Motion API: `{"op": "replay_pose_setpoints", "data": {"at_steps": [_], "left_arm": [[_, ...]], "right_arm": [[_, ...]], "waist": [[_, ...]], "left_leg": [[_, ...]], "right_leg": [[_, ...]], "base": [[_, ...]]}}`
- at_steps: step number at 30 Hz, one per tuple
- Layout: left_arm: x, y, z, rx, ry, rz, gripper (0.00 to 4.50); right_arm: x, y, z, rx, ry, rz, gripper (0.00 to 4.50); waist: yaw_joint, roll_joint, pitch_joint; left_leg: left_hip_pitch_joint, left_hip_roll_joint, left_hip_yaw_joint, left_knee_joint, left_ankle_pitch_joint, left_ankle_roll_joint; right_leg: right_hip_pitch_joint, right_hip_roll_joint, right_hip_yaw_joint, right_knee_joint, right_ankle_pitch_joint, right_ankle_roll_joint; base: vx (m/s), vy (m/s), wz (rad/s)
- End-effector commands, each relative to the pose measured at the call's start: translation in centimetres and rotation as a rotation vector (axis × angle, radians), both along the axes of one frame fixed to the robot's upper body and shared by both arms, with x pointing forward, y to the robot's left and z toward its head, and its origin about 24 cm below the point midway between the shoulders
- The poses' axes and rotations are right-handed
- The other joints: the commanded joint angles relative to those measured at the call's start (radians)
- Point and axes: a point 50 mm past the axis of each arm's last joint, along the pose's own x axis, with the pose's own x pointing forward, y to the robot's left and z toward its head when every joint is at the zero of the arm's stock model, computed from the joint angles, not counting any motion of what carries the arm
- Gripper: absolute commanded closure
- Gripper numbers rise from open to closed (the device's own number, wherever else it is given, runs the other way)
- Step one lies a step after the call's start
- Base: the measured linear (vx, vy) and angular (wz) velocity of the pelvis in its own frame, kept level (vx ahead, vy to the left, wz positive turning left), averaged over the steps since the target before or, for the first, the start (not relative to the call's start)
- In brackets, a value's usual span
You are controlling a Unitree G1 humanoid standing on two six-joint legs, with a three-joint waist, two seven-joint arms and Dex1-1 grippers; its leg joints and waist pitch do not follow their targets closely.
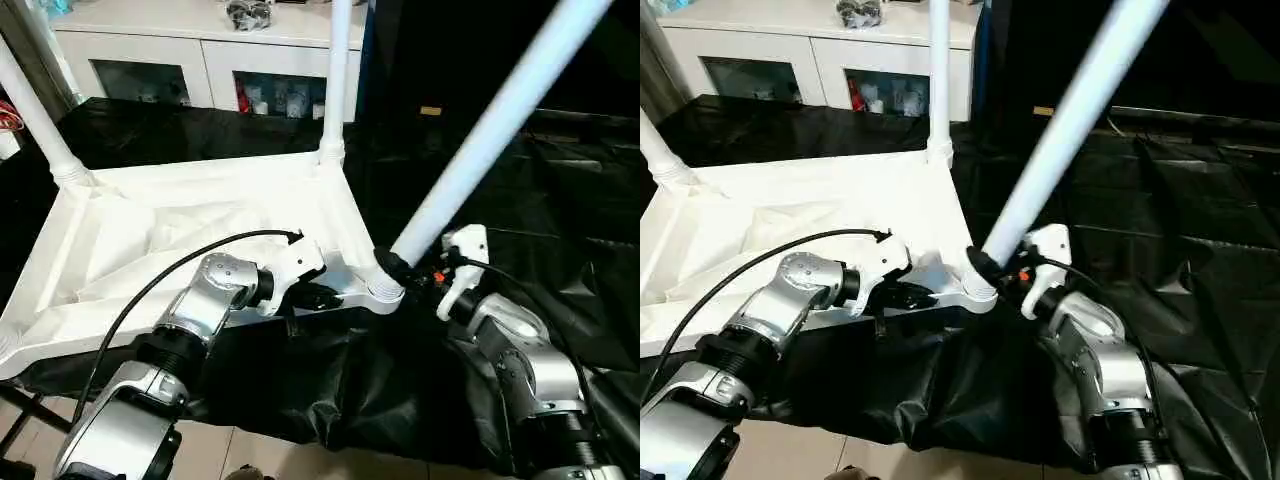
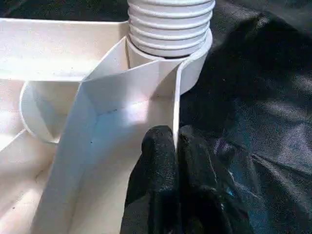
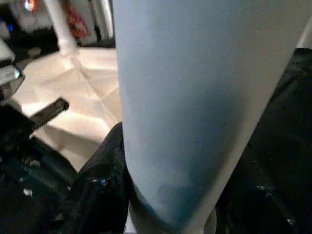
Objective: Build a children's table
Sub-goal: Insert table leg to table base
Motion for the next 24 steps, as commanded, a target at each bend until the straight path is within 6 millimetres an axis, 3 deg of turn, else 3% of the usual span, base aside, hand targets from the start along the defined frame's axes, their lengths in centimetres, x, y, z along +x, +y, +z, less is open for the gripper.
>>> {"op": "replay_pose_setpoints", "data": {"at_steps": [1, 5, 11, 15, 16, 18, 19, 20, 21, 24], "left_arm": [[0.6, 0.0, 0.8, -0.053, -0.033, 0.032, 4.5], [0.5, 0.2, 0.9, -0.037, -0.037, 0.004, 4.5], [0.5, 0.3, 1.0, -0.035, -0.04, -0.016, 4.5], [0.2, 0.5, 1.3, -0.044, -0.04, -0.066, 4.5], [0.1, 0.5, 1.4, -0.052, -0.038, -0.089, 4.5], [0.0, 0.5, 1.5, -0.056, -0.04, -0.11, 4.5], [-0.2, 0.6, 1.7, -0.061, -0.038, -0.152, 4.5], [-0.2, 0.6, 1.7, -0.062, -0.037, -0.159, 4.5], [-0.4, 0.6, 1.9, -0.069, -0.03, -0.197, 4.5], [-0.6, 0.7, 2.1, -0.074, -0.012, -0.234, 4.5]], "right_arm": [[-0.7, 0.3, -2.2, -0.081, 0.114, 0.044, 2.61], [-0.4, 0.6, -2.3, -0.154, 0.145, 0.138, 2.61], [-0.5, 0.6, -2.7, -0.188, 0.156, 0.211, 2.61], [-0.9, 0.5, -2.8, -0.168, 0.148, 0.29, 2.61], [-1.0, 0.4, -2.7, -0.157, 0.149, 0.316, 2.61], [-1.1, 0.3, -2.7, -0.15, 0.15, 0.339, 2.61], [-1.3, 0.2, -2.7, -0.15, 0.155, 0.382, 2.61], [-1.3, 0.2, -2.7, -0.151, 0.155, 0.39, 2.61], [-1.5, 0.0, -2.8, -0.162, 0.157, 0.424, 2.61], [-1.7, -0.1, -2.8, -0.172, 0.161, 0.465, 2.61]], "waist": [[0.0, -0.017, -0.053], [-0.004, -0.019, -0.051], [-0.006, -0.027, -0.05], [-0.005, -0.025, -0.05], [-0.003, -0.02, -0.05], [-0.003, -0.022, -0.05], [-0.002, -0.012, -0.051], [-0.004, -0.018, -0.051], [-0.002, -0.012, -0.05], [-0.002, -0.012, -0.052]], "left_leg": [[0.013, 0.051, -0.025, -0.076, -0.223, 0.036], [0.015, 0.05, -0.026, -0.076, -0.234, 0.036], [0.017, 0.053, -0.027, -0.078, -0.239, 0.036], [0.017, 0.053, -0.027, -0.078, -0.246, 0.039], [0.017, 0.053, -0.027, -0.078, -0.246, 0.041], [0.017, 0.056, -0.028, -0.08, -0.247, 0.043], [0.018, 0.057, -0.029, -0.081, -0.251, 0.04], [0.018, 0.058, -0.028, -0.081, -0.258, 0.04], [0.02, 0.058, -0.029, -0.082, -0.261, 0.038], [0.021, 0.062, -0.029, -0.084, -0.267, 0.034]], "right_leg": [[0.042, -0.102, 0.062, -0.103, -0.399, -0.114], [0.041, -0.103, 0.06, -0.108, -0.455, -0.098], [0.041, -0.103, 0.061, -0.106, -0.437, -0.108], [0.042, -0.106, 0.062, -0.108, -0.438, -0.112], [0.042, -0.107, 0.063, -0.109, -0.436, -0.113], [0.044, -0.105, 0.062, -0.106, -0.418, -0.12], [0.043, -0.105, 0.062, -0.104, -0.405, -0.129], [0.044, -0.104, 0.062, -0.105, -0.397, -0.133], [0.043, -0.104, 0.062, -0.104, -0.394, -0.138], [0.046, -0.103, 0.062, -0.1, -0.355, -0.16]], "base": [[0.0, 0.0, 0.0], [0.0, 0.0, 0.0], [0.0, 0.0, 0.0], [0.0, 0.0, 0.0], [0.0, 0.0, 0.0], [0.0, 0.0, 0.0], [0.0, 0.0, 0.0], [0.0, 0.0, 0.0], [0.0, 0.0, 0.0], [0.0, 0.0, 0.0]]}}
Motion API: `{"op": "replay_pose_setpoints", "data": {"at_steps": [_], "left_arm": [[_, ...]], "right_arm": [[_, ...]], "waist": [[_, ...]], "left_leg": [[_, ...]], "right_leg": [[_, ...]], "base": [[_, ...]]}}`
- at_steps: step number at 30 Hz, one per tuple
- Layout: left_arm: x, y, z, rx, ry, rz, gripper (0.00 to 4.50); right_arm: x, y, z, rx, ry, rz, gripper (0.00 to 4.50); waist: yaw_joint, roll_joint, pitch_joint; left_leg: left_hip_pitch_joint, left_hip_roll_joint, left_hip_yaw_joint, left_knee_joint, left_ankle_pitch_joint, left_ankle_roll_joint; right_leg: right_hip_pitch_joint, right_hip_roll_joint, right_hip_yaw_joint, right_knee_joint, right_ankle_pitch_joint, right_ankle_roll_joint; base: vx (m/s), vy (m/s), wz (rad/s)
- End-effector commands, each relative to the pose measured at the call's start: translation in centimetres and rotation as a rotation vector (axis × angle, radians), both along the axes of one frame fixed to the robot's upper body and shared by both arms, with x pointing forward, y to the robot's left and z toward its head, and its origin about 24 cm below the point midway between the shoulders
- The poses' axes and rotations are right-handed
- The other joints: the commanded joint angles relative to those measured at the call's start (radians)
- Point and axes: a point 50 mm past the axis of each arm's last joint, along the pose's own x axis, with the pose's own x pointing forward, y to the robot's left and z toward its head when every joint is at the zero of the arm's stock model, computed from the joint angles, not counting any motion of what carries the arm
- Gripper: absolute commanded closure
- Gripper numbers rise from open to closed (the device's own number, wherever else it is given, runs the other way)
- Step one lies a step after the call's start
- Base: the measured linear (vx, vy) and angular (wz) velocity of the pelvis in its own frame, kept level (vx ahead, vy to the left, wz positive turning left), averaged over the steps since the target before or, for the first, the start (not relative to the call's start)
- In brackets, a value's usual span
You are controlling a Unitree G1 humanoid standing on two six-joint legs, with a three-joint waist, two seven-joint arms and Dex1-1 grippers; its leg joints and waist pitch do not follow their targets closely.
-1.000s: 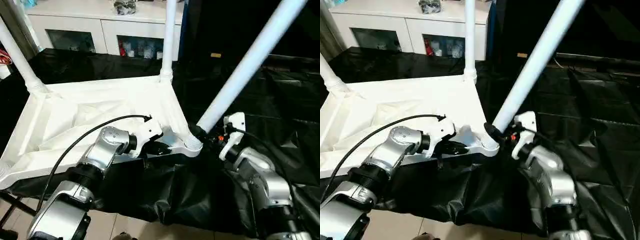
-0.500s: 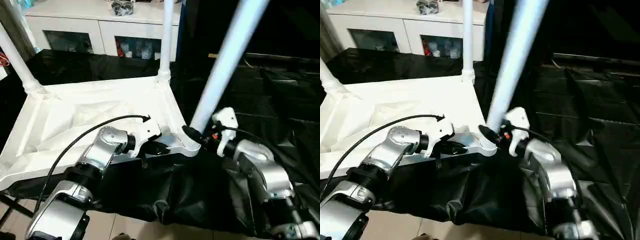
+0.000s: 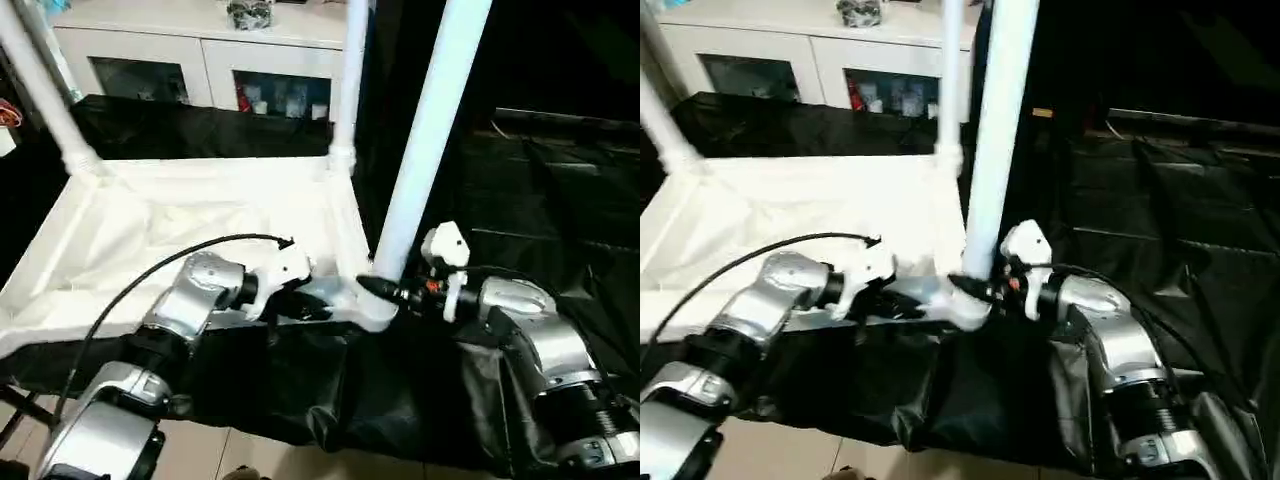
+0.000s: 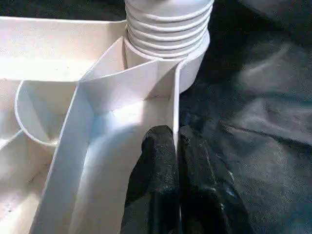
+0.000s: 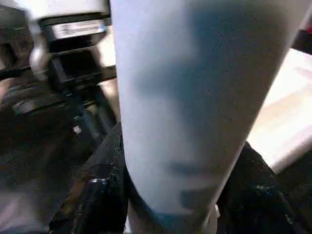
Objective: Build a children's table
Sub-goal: Insert table leg to table base
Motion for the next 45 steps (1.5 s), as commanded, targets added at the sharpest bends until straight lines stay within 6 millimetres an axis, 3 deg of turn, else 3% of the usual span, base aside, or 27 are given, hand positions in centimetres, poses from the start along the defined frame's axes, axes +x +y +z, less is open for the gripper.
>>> {"op": "replay_pose_setpoints", "data": {"at_steps": [1, 3, 8, 13, 14, 16, 18, 20, 21, 22, 23, 24, 26, 32, 37, 41, 42, 45], "left_arm": [[0.2, -1.0, 2.0, -0.087, -0.039, -0.101, 4.5], [0.4, -0.6, 2.1, -0.063, -0.025, -0.122, 4.5], [1.1, -0.1, 2.3, -0.045, -0.046, -0.088, 4.5], [2.2, -0.3, 2.7, -0.077, -0.09, 0.071, 4.5], [2.6, -0.5, 2.9, -0.097, -0.097, 0.125, 4.5], [2.8, -0.7, 3.0, -0.108, -0.102, 0.161, 4.5], [3.2, -1.1, 3.2, -0.115, -0.117, 0.227, 4.5], [3.7, -1.7, 3.7, -0.123, -0.132, 0.313, 4.5], [3.8, -1.9, 3.8, -0.126, -0.137, 0.337, 4.5], [3.8, -1.9, 3.8, -0.126, -0.138, 0.341, 4.5], [4.0, -2.4, 3.9, -0.127, -0.146, 0.39, 4.5], [4.1, -3.0, 4.0, -0.128, -0.157, 0.437, 4.5], [4.3, -3.8, 4.1, -0.13, -0.171, 0.495, 4.5], [3.9, -5.7, 4.3, -0.142, -0.197, 0.481, 4.5], [3.5, -5.9, 4.0, -0.124, -0.203, 0.449, 4.5], [3.3, -5.7, 4.0, -0.118, -0.207, 0.413, 4.5], [3.2, -5.6, 4.0, -0.116, -0.206, 0.409, 4.5], [3.0, -5.2, 3.9, -0.112, -0.206, 0.382, 4.5]], "right_arm": [[-1.6, -0.4, -3.5, -0.087, 0.165, 0.062, 2.61], [-1.9, -0.7, -3.8, -0.112, 0.171, 0.109, 2.61], [-2.1, -0.7, -4.0, -0.115, 0.174, 0.127, 2.61], [-1.5, -0.4, -4.3, -0.068, 0.175, 0.051, 2.61], [-0.9, -0.3, -4.4, -0.056, 0.168, -0.01, 2.61], [-0.3, -0.3, -4.5, -0.048, 0.173, -0.07, 2.61], [0.8, -0.2, -4.9, -0.057, 0.171, -0.184, 2.61], [2.2, 0.1, -5.4, -0.11, 0.166, -0.332, 2.61], [2.5, 0.2, -5.5, -0.122, 0.168, -0.368, 2.61], [2.5, 0.2, -5.5, -0.123, 0.169, -0.373, 2.61], [3.1, 0.5, -5.7, -0.131, 0.184, -0.431, 2.61], [3.5, 0.8, -5.8, -0.145, 0.198, -0.48, 2.61], [4.0, 1.3, -6.0, -0.161, 0.221, -0.534, 2.62], [4.6, 2.1, -6.1, -0.159, 0.248, -0.584, 2.62], [4.9, 2.8, -5.9, -0.15, 0.232, -0.572, 2.62], [5.1, 3.2, -5.4, -0.082, 0.24, -0.549, 2.62], [5.1, 3.3, -5.2, -0.068, 0.237, -0.543, 2.06], [5.4, 3.4, -4.7, -0.036, 0.224, -0.531, 1.85]], "waist": [[0.004, 0.0, -0.055], [0.006, 0.006, -0.054], [0.011, 0.003, -0.053], [0.013, -0.005, -0.046], [0.012, -0.004, -0.043], [0.006, -0.005, -0.042], [0.001, -0.005, -0.043], [-0.02, -0.003, -0.04], [-0.021, 0.005, -0.041], [-0.029, 0.0, -0.04], [-0.03, 0.01, -0.044], [-0.033, 0.008, -0.044], [-0.037, 0.015, -0.047], [-0.028, 0.011, -0.056], [-0.026, 0.009, -0.057], [-0.028, 0.007, -0.055], [-0.029, 0.007, -0.054], [-0.028, 0.009, -0.058]], "left_leg": [[0.016, 0.062, -0.028, -0.079, -0.268, 0.033], [0.017, 0.062, -0.027, -0.079, -0.27, 0.033], [0.02, 0.062, -0.027, -0.079, -0.286, 0.026], [0.024, 0.061, -0.031, -0.081, -0.327, 0.016], [0.03, 0.059, -0.034, -0.081, -0.35, 0.009], [0.03, 0.058, -0.04, -0.083, -0.373, -0.003], [0.027, 0.059, -0.042, -0.085, -0.376, -0.006], [0.021, 0.055, -0.049, -0.088, -0.407, -0.025], [0.025, 0.056, -0.05, -0.087, -0.416, -0.031], [0.026, 0.052, -0.05, -0.087, -0.432, -0.024], [0.029, 0.055, -0.051, -0.088, -0.427, -0.022], [0.028, 0.055, -0.05, -0.088, -0.422, -0.017], [0.023, 0.056, -0.048, -0.09, -0.397, -0.018], [0.021, 0.053, -0.032, -0.082, -0.284, 0.026], [0.015, 0.052, -0.03, -0.082, -0.241, 0.041], [0.018, 0.055, -0.032, -0.086, -0.259, 0.036], [0.016, 0.056, -0.033, -0.087, -0.263, 0.035], [0.019, 0.059, -0.031, -0.085, -0.245, 0.036]], "right_leg": [[0.04, -0.104, 0.063, -0.091, -0.338, -0.17], [0.039, -0.103, 0.063, -0.09, -0.325, -0.18], [0.041, -0.106, 0.063, -0.094, -0.35, -0.181], [0.036, -0.112, 0.06, -0.105, -0.469, -0.157], [0.033, -0.114, 0.057, -0.114, -0.549, -0.13], [0.032, -0.117, 0.051, -0.119, -0.598, -0.114], [0.036, -0.115, 0.048, -0.121, -0.593, -0.106], [0.038, -0.115, 0.039, -0.12, -0.598, -0.103], [0.037, -0.116, 0.037, -0.119, -0.596, -0.105], [0.037, -0.114, 0.029, -0.129, -0.6, -0.095], [0.039, -0.118, 0.029, -0.125, -0.56, -0.107], [0.037, -0.117, 0.03, -0.126, -0.538, -0.115], [0.042, -0.113, 0.034, -0.116, -0.441, -0.151], [0.045, -0.11, 0.044, -0.1, -0.282, -0.207], [0.051, -0.111, 0.042, -0.098, -0.278, -0.205], [0.049, -0.108, 0.041, -0.101, -0.312, -0.195], [0.05, -0.109, 0.041, -0.099, -0.314, -0.195], [0.047, -0.112, 0.045, -0.099, -0.28, -0.209]], "base": [[0.0, 0.0, 0.0], [0.0, 0.0, 0.0], [0.0, 0.0, 0.0], [0.0, 0.0, 0.0], [0.0, 0.0, 0.0], [0.0, 0.0, 0.0], [0.0, 0.0, 0.0], [0.0, 0.0, 0.0], [0.0, 0.0, 0.0], [0.0, 0.0, 0.0], [0.0, 0.0, 0.0], [0.0, 0.0, 0.0], [0.0, 0.0, 0.0], [0.0, 0.0, 0.0], [0.0, 0.0, 0.0], [0.0, 0.0, 0.0], [0.0, 0.0, 0.0], [0.0, 0.0, 0.0]]}}
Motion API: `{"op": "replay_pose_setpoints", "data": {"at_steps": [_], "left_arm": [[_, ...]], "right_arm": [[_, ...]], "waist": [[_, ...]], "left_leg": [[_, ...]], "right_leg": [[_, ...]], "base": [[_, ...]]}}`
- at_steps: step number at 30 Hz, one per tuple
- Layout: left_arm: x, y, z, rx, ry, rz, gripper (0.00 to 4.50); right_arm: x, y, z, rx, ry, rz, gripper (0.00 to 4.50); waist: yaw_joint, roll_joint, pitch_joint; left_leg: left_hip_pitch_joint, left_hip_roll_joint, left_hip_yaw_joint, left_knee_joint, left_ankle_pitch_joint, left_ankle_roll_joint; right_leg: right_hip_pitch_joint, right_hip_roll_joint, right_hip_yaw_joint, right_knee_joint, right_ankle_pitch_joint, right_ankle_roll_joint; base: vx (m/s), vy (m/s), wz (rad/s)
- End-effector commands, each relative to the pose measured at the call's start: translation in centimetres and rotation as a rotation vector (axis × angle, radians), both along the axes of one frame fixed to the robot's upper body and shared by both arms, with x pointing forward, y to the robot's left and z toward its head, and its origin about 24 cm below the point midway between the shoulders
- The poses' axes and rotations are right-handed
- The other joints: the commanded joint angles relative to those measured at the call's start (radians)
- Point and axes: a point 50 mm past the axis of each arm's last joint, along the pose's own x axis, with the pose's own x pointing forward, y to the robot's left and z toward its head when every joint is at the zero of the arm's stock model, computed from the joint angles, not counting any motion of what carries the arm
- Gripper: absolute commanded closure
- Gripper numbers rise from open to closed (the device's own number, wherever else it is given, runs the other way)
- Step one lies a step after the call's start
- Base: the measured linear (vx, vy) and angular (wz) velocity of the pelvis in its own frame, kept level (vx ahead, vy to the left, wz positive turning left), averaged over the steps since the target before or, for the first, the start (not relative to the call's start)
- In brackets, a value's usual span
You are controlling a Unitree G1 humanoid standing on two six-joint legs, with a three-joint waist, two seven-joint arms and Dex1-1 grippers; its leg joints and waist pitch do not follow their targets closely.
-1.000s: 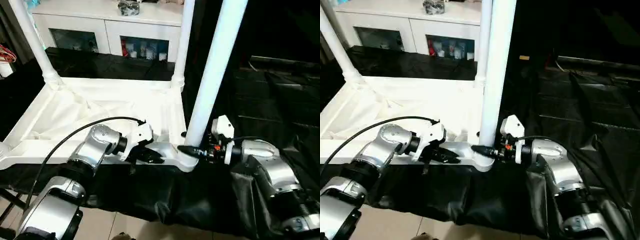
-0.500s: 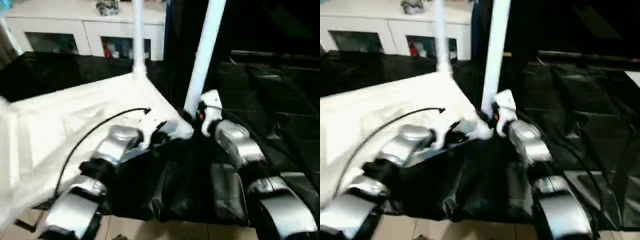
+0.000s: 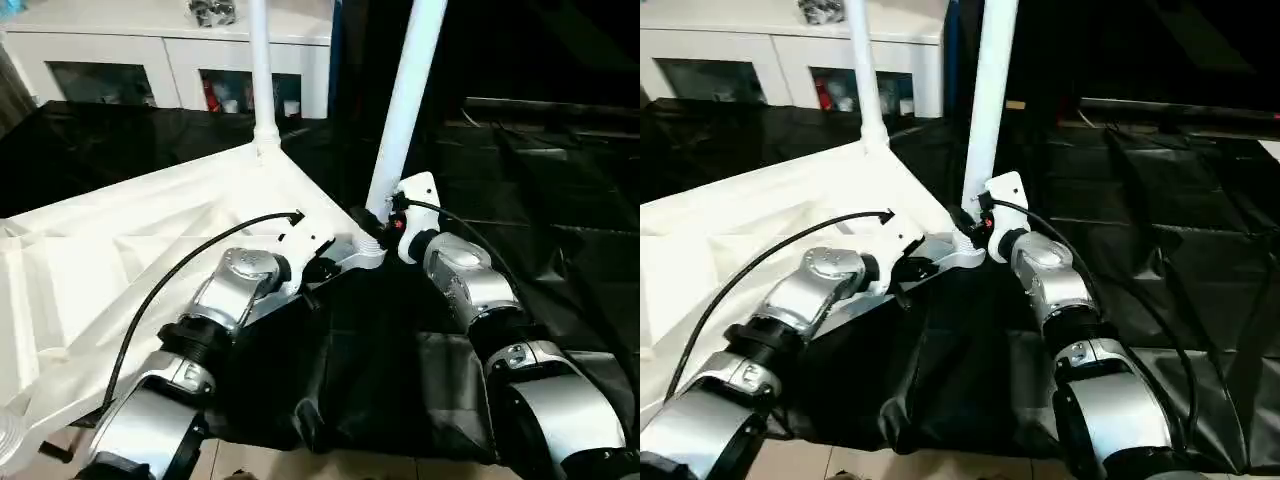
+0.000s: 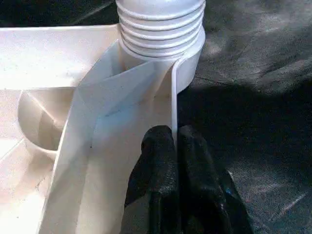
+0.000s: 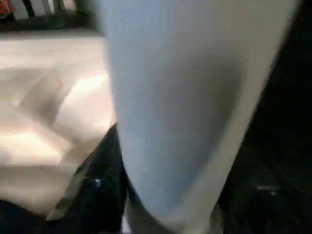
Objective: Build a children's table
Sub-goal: Insert table leg to table base, then rotate leg to tighten
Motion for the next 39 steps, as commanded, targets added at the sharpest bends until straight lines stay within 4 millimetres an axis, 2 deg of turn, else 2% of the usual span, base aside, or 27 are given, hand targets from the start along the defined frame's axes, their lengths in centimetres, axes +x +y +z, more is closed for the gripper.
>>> {"op": "replay_pose_setpoints", "data": {"at_steps": [1, 2, 3, 4, 5, 6, 7, 8, 11, 13, 15, 19, 20, 22, 26, 29, 33, 34, 39], "left_arm": [[0.4, -1.4, 3.3, -0.08, -0.142, -0.095, 4.5], [0.3, -1.3, 3.3, -0.078, -0.14, -0.107, 4.5], [0.2, -1.2, 3.2, -0.077, -0.137, -0.118, 4.5], [0.1, -1.1, 3.2, -0.076, -0.135, -0.125, 4.5], [-0.1, -1.0, 3.1, -0.077, -0.132, -0.15, 4.5], [-0.1, -1.0, 3.1, -0.077, -0.132, -0.151, 4.5], [-0.1, -1.0, 3.1, -0.077, -0.132, -0.151, 4.5], [-0.1, -0.9, 3.1, -0.072, -0.129, -0.161, 4.5], [-0.6, -0.5, 2.9, -0.073, -0.124, -0.229, 4.5], [-0.7, -0.4, 2.8, -0.074, -0.116, -0.245, 4.5], [-1.2, -0.1, 2.6, -0.086, -0.091, -0.31, 4.5], [-1.5, 0.3, 2.4, -0.091, -0.085, -0.376, 4.5], [-1.5, 0.6, 2.2, -0.077, -0.079, -0.4, 4.5], [-1.6, 0.7, 2.2, -0.074, -0.075, -0.408, 4.5], [-1.9, 1.2, 1.8, -0.054, -0.052, -0.477, 4.5], [-2.2, 1.5, 1.7, -0.048, -0.039, -0.535, 4.5], [-2.4, 1.8, 1.4, -0.036, -0.017, -0.563, 4.5], [-2.5, 1.9, 1.3, -0.031, -0.006, -0.574, 4.5], [-2.5, 2.4, 1.1, -0.022, 0.002, -0.58, 4.5]], "right_arm": [[-1.6, 0.3, -3.4, -0.013, 0.161, 0.026, 1.72], [-1.5, 0.3, -3.2, -0.006, 0.151, 0.032, 1.47], [-1.5, 0.3, -3.0, -0.004, 0.138, 0.039, 1.47], [-1.4, 0.3, -2.8, -0.003, 0.129, 0.044, 1.43], [-1.3, 0.2, -2.5, 0.008, 0.111, 0.057, 1.37], [-1.3, 0.2, -2.4, 0.009, 0.11, 0.058, 1.25], [-1.3, 0.2, -2.4, 0.009, 0.11, 0.058, 1.11], [-1.3, 0.2, -2.2, 0.019, 0.1, 0.067, 1.0], [-1.3, -0.3, -1.2, 0.024, 0.033, 0.137, 1.0], [-1.4, -0.5, -1.0, 0.028, 0.02, 0.163, 1.0], [-2.0, -0.8, -0.7, 0.019, -0.015, 0.26, 1.0], [-3.1, -1.2, -0.7, -0.01, -0.033, 0.392, 1.0], [-4.0, -1.6, -0.9, -0.035, -0.03, 0.481, 1.0], [-4.3, -1.7, -1.0, -0.043, -0.026, 0.51, 1.0], [-5.6, -2.3, -1.4, -0.083, -0.002, 0.613, 1.0], [-6.7, -2.8, -1.8, -0.105, 0.026, 0.687, 1.27], [-7.2, -2.9, -1.9, -0.108, 0.044, 0.718, 1.62], [-7.5, -2.9, -2.0, -0.108, 0.054, 0.731, 1.62], [-7.9, -2.9, -2.3, -0.109, 0.069, 0.743, 1.74]], "waist": [[0.007, 0.003, -0.067], [0.007, 0.003, -0.069], [0.007, 0.003, -0.069], [0.007, 0.002, -0.07], [0.011, -0.003, -0.073], [0.013, -0.001, -0.076], [0.014, -0.001, -0.078], [0.015, -0.001, -0.075], [0.022, -0.002, -0.072], [0.027, -0.002, -0.073], [0.036, -0.003, -0.073], [0.045, -0.003, -0.071], [0.052, -0.003, -0.07], [0.058, -0.004, -0.07], [0.065, -0.005, -0.07], [0.073, -0.003, -0.068], [0.08, -0.005, -0.068], [0.081, -0.001, -0.068], [0.081, -0.002, -0.069]], "left_leg": [[0.005, 0.062, -0.022, -0.065, -0.233, 0.041], [-0.001, 0.062, -0.021, -0.064, -0.187, 0.052], [-0.001, 0.062, -0.021, -0.064, -0.187, 0.052], [0.0, 0.063, -0.019, -0.062, -0.17, 0.062], [-0.003, 0.062, -0.019, -0.06, -0.148, 0.07], [-0.004, 0.061, -0.018, -0.057, -0.129, 0.075], [-0.006, 0.061, -0.018, -0.055, -0.109, 0.082], [-0.006, 0.063, -0.017, -0.054, -0.093, 0.096], [-0.005, 0.063, -0.014, -0.054, -0.128, 0.096], [-0.005, 0.065, -0.014, -0.054, -0.128, 0.091], [-0.005, 0.066, -0.012, -0.053, -0.129, 0.091], [-0.003, 0.069, -0.009, -0.054, -0.144, 0.088], [0.0, 0.069, -0.007, -0.053, -0.152, 0.08], [0.004, 0.069, -0.001, -0.052, -0.156, 0.08], [-0.001, 0.07, -0.002, -0.053, -0.162, 0.071], [0.004, 0.07, -0.001, -0.053, -0.183, 0.066], [0.003, 0.07, -0.003, -0.054, -0.195, 0.055], [0.005, 0.07, -0.003, -0.054, -0.199, 0.052], [0.002, 0.068, -0.004, -0.054, -0.193, 0.05]], "right_leg": [[0.047, -0.099, 0.069, -0.07, -0.273, -0.203], [0.049, -0.094, 0.068, -0.058, -0.201, -0.22], [0.049, -0.094, 0.068, -0.058, -0.201, -0.22], [0.049, -0.096, 0.069, -0.056, -0.171, -0.235], [0.053, -0.098, 0.069, -0.051, -0.151, -0.242], [0.054, -0.098, 0.07, -0.047, -0.128, -0.245], [0.053, -0.097, 0.07, -0.043, -0.102, -0.247], [0.048, -0.094, 0.069, -0.039, -0.072, -0.258], [0.048, -0.095, 0.069, -0.046, -0.125, -0.243], [0.048, -0.096, 0.069, -0.045, -0.134, -0.238], [0.048, -0.094, 0.068, -0.044, -0.143, -0.227], [0.043, -0.093, 0.068, -0.046, -0.162, -0.218], [0.041, -0.093, 0.068, -0.051, -0.19, -0.206], [0.037, -0.091, 0.069, -0.052, -0.196, -0.2], [0.038, -0.094, 0.069, -0.054, -0.239, -0.176], [0.034, -0.093, 0.07, -0.059, -0.271, -0.166], [0.034, -0.095, 0.07, -0.061, -0.304, -0.156], [0.033, -0.095, 0.07, -0.062, -0.311, -0.155], [0.034, -0.095, 0.069, -0.061, -0.302, -0.152]], "base": [[0.0, 0.0, 0.0], [0.0, 0.0, 0.0], [0.0, 0.0, 0.0], [0.0, 0.0, 0.0], [0.0, 0.0, 0.0], [0.0, 0.0, 0.0], [0.0, 0.0, 0.0], [0.0, 0.0, 0.0], [0.0, 0.0, 0.0], [0.0, 0.0, 0.0], [0.0, 0.0, 0.0], [0.0, 0.0, 0.0], [0.0, 0.0, 0.0], [0.0, 0.0, 0.0], [0.0, 0.0, 0.0], [0.0, 0.0, 0.0], [0.0, 0.0, 0.0], [0.0, 0.0, 0.0], [0.0, 0.0, 0.0]]}}
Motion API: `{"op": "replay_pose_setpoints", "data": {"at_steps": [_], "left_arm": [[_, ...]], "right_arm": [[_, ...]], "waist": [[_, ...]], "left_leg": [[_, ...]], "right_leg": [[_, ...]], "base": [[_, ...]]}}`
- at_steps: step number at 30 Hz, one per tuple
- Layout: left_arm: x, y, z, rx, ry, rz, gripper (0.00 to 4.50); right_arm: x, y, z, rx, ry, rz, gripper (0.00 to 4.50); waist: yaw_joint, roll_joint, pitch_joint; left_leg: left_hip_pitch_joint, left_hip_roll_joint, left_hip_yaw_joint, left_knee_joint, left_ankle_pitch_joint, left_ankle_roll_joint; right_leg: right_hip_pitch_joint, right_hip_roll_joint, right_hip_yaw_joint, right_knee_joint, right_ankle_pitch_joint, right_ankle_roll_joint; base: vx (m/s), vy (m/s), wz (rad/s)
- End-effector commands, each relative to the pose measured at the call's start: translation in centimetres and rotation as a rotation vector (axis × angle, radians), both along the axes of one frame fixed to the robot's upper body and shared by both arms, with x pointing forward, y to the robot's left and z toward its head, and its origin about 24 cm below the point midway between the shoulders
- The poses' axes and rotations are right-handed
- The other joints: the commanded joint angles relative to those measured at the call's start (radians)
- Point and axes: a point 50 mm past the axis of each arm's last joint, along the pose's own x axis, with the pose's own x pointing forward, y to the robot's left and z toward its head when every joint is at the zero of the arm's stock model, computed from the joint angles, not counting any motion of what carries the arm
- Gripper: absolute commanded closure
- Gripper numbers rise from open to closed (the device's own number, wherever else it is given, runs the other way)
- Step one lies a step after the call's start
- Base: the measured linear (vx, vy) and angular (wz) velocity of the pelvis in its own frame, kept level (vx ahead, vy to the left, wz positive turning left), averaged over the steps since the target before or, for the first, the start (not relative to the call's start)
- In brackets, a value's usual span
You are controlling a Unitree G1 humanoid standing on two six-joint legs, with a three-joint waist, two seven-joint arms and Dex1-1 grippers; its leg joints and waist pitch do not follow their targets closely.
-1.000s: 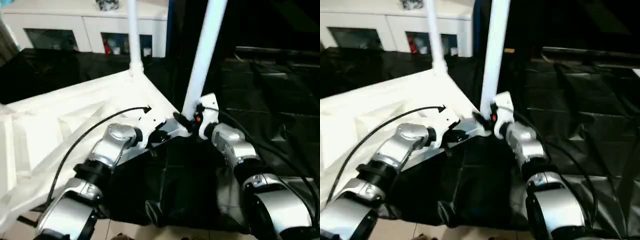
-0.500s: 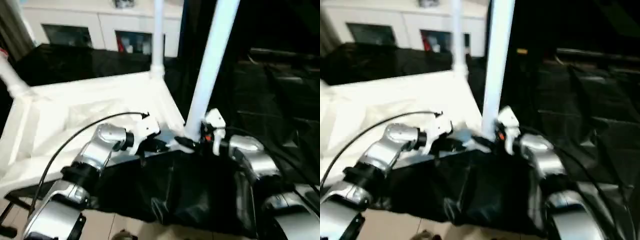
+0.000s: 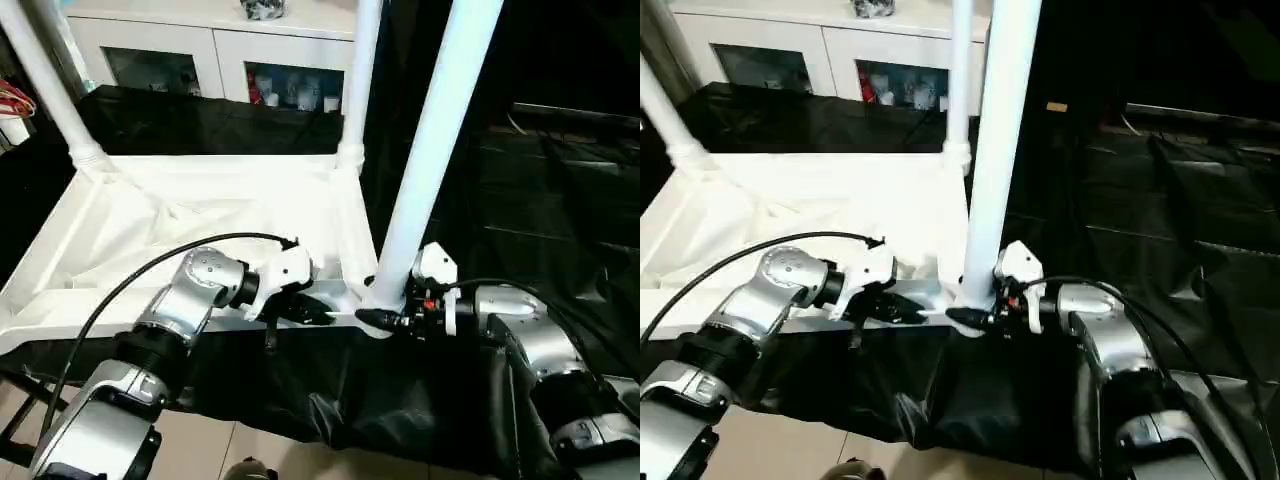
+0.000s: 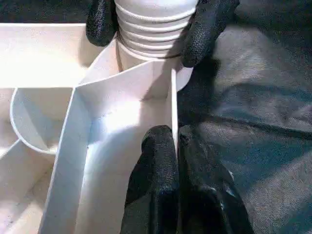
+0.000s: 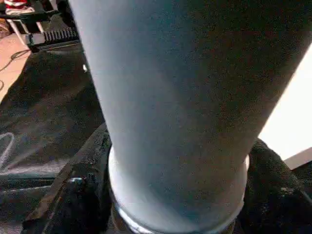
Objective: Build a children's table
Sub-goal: Rotate leg to tighten
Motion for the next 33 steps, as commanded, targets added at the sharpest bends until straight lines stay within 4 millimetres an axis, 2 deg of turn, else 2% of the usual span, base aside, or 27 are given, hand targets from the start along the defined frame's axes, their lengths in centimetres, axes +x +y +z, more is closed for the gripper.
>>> {"op": "replay_pose_setpoints", "data": {"at_steps": [1, 7, 9, 11, 12, 13, 14, 15, 16, 17, 18, 19, 21, 22, 23, 26, 27, 28, 29, 33], "left_arm": [[0.3, -0.8, 1.0, -0.04, -0.035, -0.035, 4.5], [0.3, -0.6, 0.7, -0.038, -0.026, -0.026, 4.5], [1.1, -1.0, 0.6, -0.035, -0.051, 0.07, 4.5], [1.8, -1.3, 0.6, -0.041, -0.068, 0.153, 4.5], [2.0, -1.4, 0.7, -0.044, -0.074, 0.178, 4.5], [2.6, -1.9, 0.7, -0.044, -0.093, 0.249, 4.5], [3.0, -2.4, 0.8, -0.043, -0.106, 0.312, 4.5], [3.0, -2.4, 0.8, -0.043, -0.106, 0.312, 4.5], [3.1, -2.5, 0.8, -0.046, -0.106, 0.328, 4.5], [3.2, -2.7, 0.8, -0.052, -0.106, 0.345, 4.5], [3.6, -3.8, 0.9, -0.067, -0.114, 0.401, 4.5], [3.6, -4.0, 0.9, -0.069, -0.116, 0.41, 4.5], [3.7, -5.0, 0.8, -0.081, -0.12, 0.441, 4.5], [3.7, -5.3, 0.8, -0.084, -0.121, 0.445, 4.5], [3.6, -5.7, 0.7, -0.086, -0.122, 0.441, 4.5], [3.3, -6.3, 0.5, -0.091, -0.121, 0.416, 4.5], [3.2, -6.4, 0.5, -0.09, -0.12, 0.408, 4.5], [3.2, -6.4, 0.4, -0.089, -0.12, 0.403, 4.5], [3.1, -6.3, 0.3, -0.086, -0.118, 0.397, 4.5], [2.9, -6.1, 0.2, -0.085, -0.121, 0.374, 4.5]], "right_arm": [[-0.9, 0.7, -0.8, -0.022, 0.049, 0.075, 1.74], [-1.2, 0.7, -1.1, -0.017, 0.067, 0.065, 1.74], [-0.7, 1.1, -1.7, 0.003, 0.092, -0.053, 1.75], [0.3, 1.3, -2.3, -0.017, 0.097, -0.189, 1.75], [0.6, 1.4, -2.5, -0.022, 0.096, -0.237, 1.75], [1.5, 1.7, -3.0, -0.031, 0.094, -0.37, 1.75], [2.3, 2.2, -3.3, -0.023, 0.105, -0.486, 1.75], [2.3, 2.2, -3.3, -0.023, 0.105, -0.486, 1.75], [2.4, 2.4, -3.3, -0.018, 0.109, -0.51, 1.75], [2.6, 2.6, -3.3, -0.013, 0.111, -0.532, 1.75], [3.4, 3.4, -3.5, -0.014, 0.12, -0.652, 1.75], [3.5, 3.5, -3.5, -0.014, 0.123, -0.672, 1.75], [4.0, 4.4, -3.5, -0.013, 0.127, -0.749, 1.75], [4.1, 4.7, -3.5, -0.013, 0.123, -0.761, 1.75], [4.2, 5.0, -3.5, -0.021, 0.096, -0.76, 1.75], [4.3, 5.6, -3.4, 0.003, 0.085, -0.757, 1.75], [4.3, 5.7, -3.2, 0.037, 0.104, -0.745, 1.4], [4.3, 5.7, -3.1, 0.057, 0.113, -0.743, 1.4], [4.4, 5.7, -3.0, 0.082, 0.122, -0.737, 1.05], [4.5, 5.5, -2.6, 0.084, 0.09, -0.7, 0.85]], "waist": [[-0.005, -0.002, -0.069], [-0.005, 0.0, -0.069], [-0.007, 0.0, -0.067], [-0.008, -0.002, -0.066], [-0.015, -0.001, -0.062], [-0.018, 0.001, -0.062], [-0.029, 0.0, -0.058], [-0.033, 0.0, -0.057], [-0.037, -0.001, -0.059], [-0.043, 0.001, -0.058], [-0.046, -0.001, -0.056], [-0.056, 0.002, -0.051], [-0.064, 0.001, -0.053], [-0.064, 0.003, -0.055], [-0.065, 0.001, -0.058], [-0.063, 0.0, -0.06], [-0.062, 0.001, -0.06], [-0.062, 0.002, -0.06], [-0.06, 0.001, -0.06], [-0.059, 0.004, -0.06]], "left_leg": [[0.018, 0.057, -0.026, -0.068, -0.197, 0.048], [0.02, 0.059, -0.028, -0.07, -0.21, 0.04], [0.02, 0.056, -0.026, -0.069, -0.217, 0.039], [0.026, 0.054, -0.027, -0.07, -0.23, 0.025], [0.025, 0.052, -0.029, -0.072, -0.25, 0.013], [0.029, 0.052, -0.032, -0.072, -0.263, 0.0], [0.031, 0.048, -0.035, -0.073, -0.286, -0.015], [0.033, 0.046, -0.037, -0.072, -0.3, -0.02], [0.032, 0.046, -0.039, -0.073, -0.301, -0.02], [0.029, 0.048, -0.039, -0.075, -0.303, -0.007], [0.031, 0.049, -0.038, -0.076, -0.312, -0.003], [0.041, 0.046, -0.038, -0.074, -0.347, -0.01], [0.044, 0.042, -0.042, -0.072, -0.369, -0.011], [0.043, 0.044, -0.042, -0.073, -0.367, -0.01], [0.038, 0.049, -0.044, -0.081, -0.346, -0.008], [0.037, 0.05, -0.04, -0.082, -0.332, -0.001], [0.035, 0.05, -0.038, -0.083, -0.322, 0.007], [0.036, 0.05, -0.036, -0.082, -0.32, 0.011], [0.035, 0.05, -0.035, -0.082, -0.316, 0.014], [0.035, 0.05, -0.033, -0.082, -0.311, 0.021]], "right_leg": [[0.049, -0.092, 0.065, -0.078, -0.304, -0.153], [0.05, -0.093, 0.065, -0.078, -0.313, -0.153], [0.049, -0.092, 0.066, -0.08, -0.318, -0.157], [0.047, -0.094, 0.065, -0.085, -0.354, -0.154], [0.047, -0.096, 0.063, -0.091, -0.405, -0.145], [0.044, -0.1, 0.063, -0.095, -0.451, -0.131], [0.041, -0.1, 0.058, -0.102, -0.507, -0.119], [0.042, -0.1, 0.055, -0.107, -0.536, -0.109], [0.047, -0.102, 0.052, -0.11, -0.549, -0.099], [0.046, -0.1, 0.054, -0.114, -0.54, -0.086], [0.043, -0.099, 0.055, -0.116, -0.541, -0.086], [0.034, -0.097, 0.052, -0.119, -0.567, -0.093], [0.041, -0.099, 0.044, -0.127, -0.606, -0.078], [0.042, -0.101, 0.045, -0.127, -0.598, -0.077], [0.048, -0.1, 0.047, -0.122, -0.538, -0.084], [0.046, -0.1, 0.056, -0.113, -0.471, -0.109], [0.048, -0.099, 0.059, -0.109, -0.443, -0.122], [0.048, -0.099, 0.06, -0.107, -0.432, -0.128], [0.048, -0.098, 0.061, -0.106, -0.419, -0.137], [0.05, -0.098, 0.061, -0.105, -0.414, -0.147]], "base": [[0.0, 0.0, 0.0], [0.0, 0.0, 0.0], [0.0, 0.0, 0.0], [0.0, 0.0, 0.0], [0.0, 0.0, 0.0], [0.0, 0.0, 0.0], [0.0, 0.0, 0.0], [0.0, 0.0, 0.0], [0.0, 0.0, 0.0], [0.0, 0.0, 0.0], [0.0, 0.0, 0.0], [0.0, 0.0, 0.0], [0.0, 0.0, 0.0], [0.0, 0.0, 0.0], [0.0, 0.0, 0.0], [0.0, 0.0, 0.0], [0.0, 0.0, 0.0], [0.0, 0.0, 0.0], [0.0, 0.0, 0.0], [0.0, 0.0, 0.0]]}}
